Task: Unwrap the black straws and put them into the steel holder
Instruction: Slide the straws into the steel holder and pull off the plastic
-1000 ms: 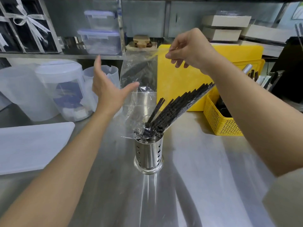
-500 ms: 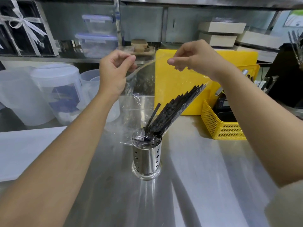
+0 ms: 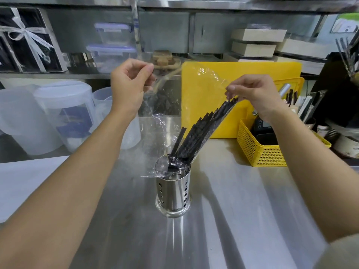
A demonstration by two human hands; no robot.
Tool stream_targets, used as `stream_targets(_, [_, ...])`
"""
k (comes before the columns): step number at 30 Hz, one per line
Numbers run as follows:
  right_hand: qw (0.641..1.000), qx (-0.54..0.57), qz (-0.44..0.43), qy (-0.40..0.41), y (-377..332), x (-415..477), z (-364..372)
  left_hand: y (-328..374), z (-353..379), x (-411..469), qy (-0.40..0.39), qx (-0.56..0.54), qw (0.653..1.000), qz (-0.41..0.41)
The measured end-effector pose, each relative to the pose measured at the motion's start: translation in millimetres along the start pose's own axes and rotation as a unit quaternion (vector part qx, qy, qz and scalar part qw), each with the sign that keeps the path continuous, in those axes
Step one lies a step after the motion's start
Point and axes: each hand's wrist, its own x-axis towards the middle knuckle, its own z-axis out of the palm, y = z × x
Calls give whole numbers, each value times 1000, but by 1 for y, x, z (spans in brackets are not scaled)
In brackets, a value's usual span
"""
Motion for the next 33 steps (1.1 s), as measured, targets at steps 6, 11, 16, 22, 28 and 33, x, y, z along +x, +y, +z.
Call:
stream_targets(6, [994,82,-52,48,-30,11,17,11,-11,13,60,-13,998,-3])
stream_targets(11, [988,141,-1,70,-33,14,38,10,-23,13,77,-8,997,-29])
stream_targets(16, [981,162,-6,109,-38,15,45,8,-35,11,81,23,996,-39])
stream_targets(22, [971,197,-25,133,-57,18,55,15,-36,17,113,15,993,-30])
stream_targets(28, [970,175,-13,169,-67,23,64,20,-37,27,110,14,994,-13])
stream_targets(33, [977,154,3,150,-67,24,71,15,-45,34,57,62,996,-18])
